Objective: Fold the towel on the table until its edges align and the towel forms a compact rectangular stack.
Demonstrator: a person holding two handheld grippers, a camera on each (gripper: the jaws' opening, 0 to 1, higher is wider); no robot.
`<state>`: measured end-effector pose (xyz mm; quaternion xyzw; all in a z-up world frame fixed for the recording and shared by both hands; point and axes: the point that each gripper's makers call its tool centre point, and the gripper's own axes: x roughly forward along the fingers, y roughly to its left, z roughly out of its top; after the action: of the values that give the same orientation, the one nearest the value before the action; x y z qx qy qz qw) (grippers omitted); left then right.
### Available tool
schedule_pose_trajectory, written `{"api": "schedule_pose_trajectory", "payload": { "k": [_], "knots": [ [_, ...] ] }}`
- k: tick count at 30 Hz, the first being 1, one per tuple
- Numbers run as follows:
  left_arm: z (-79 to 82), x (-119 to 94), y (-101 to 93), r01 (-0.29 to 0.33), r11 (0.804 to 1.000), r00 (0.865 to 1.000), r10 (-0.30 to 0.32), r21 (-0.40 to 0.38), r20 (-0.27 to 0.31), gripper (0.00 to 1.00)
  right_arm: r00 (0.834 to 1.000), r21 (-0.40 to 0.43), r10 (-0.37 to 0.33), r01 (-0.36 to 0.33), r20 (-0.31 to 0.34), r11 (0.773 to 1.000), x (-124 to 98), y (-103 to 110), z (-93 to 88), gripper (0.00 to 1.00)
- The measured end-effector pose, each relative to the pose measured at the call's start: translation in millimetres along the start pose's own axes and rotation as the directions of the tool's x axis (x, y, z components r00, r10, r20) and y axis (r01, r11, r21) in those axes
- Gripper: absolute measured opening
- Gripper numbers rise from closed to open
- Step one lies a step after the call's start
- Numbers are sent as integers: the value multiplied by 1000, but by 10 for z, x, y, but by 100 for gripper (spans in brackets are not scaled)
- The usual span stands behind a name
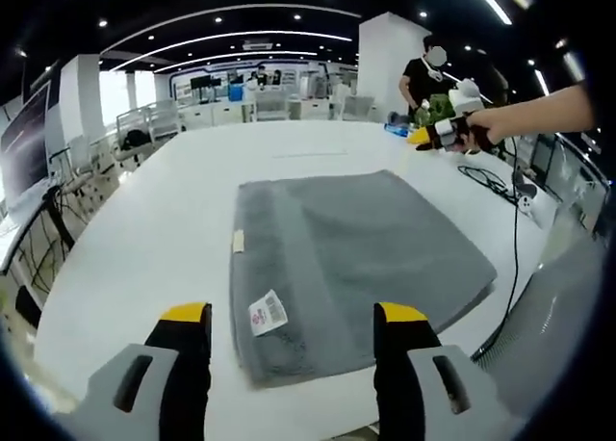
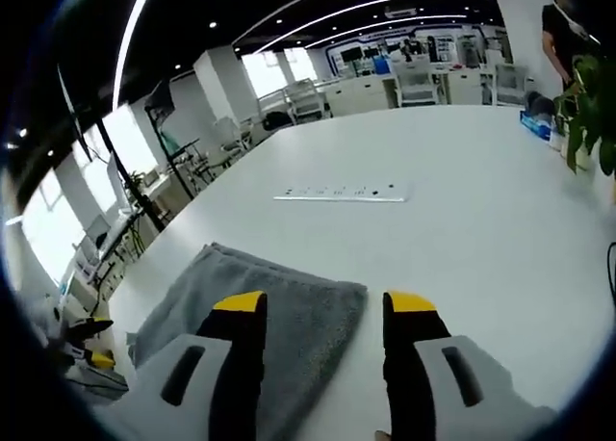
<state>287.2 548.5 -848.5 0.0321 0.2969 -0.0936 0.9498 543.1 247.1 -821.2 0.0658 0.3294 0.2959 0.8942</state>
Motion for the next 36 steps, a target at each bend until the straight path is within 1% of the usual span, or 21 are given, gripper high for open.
{"api": "schedule_pose_trajectory", "payload": {
  "k": [2, 4, 10, 14, 15, 17, 20, 22, 24, 27, 29, 31, 33, 36],
  "knots": [
    [44, -6, -50, 6, 1000, 1000, -6, 5, 5, 72, 1000, -2, 4, -4, -4, 1000, -42, 64, -36, 49],
    [106, -12, -132, 18, 1000, 1000, -18, 11, 13, 72, 1000, -1, 7, -7, 0, 1000, -74, 53, -44, 50],
    [229, 4, -366, 63, 996, 998, -64, 60, 15, 74, 1000, 10, 6, -6, 7, 1000, -184, -51, -72, 51],
    [301, 3, -554, 94, 992, 995, -96, 86, 17, 75, 1000, 25, 5, -6, 6, 1000, -236, -116, -106, 52],
    [324, 1, -633, 105, 990, 994, -107, 94, 18, 75, 1000, 31, 5, -5, 7, 999, -239, -137, -105, 52],
    [320, 24, -727, 122, 987, 992, -125, 105, 21, 75, 1000, 44, 3, -4, 15, 999, -249, -170, -88, 52],
    [319, 33, -882, 141, 983, 989, -144, 117, 16, 75, 1000, 33, 8, -8, 16, 999, -255, -176, -78, 51],
    [315, 21, -984, 152, 981, 988, -155, 119, 10, 75, 1000, 27, 16, -17, 13, 999, -258, -171, -94, 51],
    [323, 2, -1040, 153, 981, 988, -156, 118, 15, 75, 1000, 23, 19, -19, 4, 1000, -249, -186, -133, 51],
    [323, -19, -1062, 148, 983, 988, -151, 108, 20, 75, 1000, 17, 24, -24, -12, 1000, -223, -183, -209, 51],
    [300, -15, -1026, 151, 983, 988, -153, 104, 12, 75, 999, 20, 34, -33, -25, 999, -198, -158, -269, 51],
    [287, -17, -1000, 148, 983, 989, -150, 111, 12, 75, 997, 3, 39, -39, -64, 999, -169, -132, -357, 52],
    [301, -39, -978, 143, 983, 989, -147, 114, 22, 76, 995, -10, 37, -38, -90, 999, -148, -116, -394, 52],
    [345, -67, -978, 137, 985, 989, -143, 105, 46, 78, 995, -14, 28, -30, -99, 999, -153, -74, -369, 53]
  ]
}}
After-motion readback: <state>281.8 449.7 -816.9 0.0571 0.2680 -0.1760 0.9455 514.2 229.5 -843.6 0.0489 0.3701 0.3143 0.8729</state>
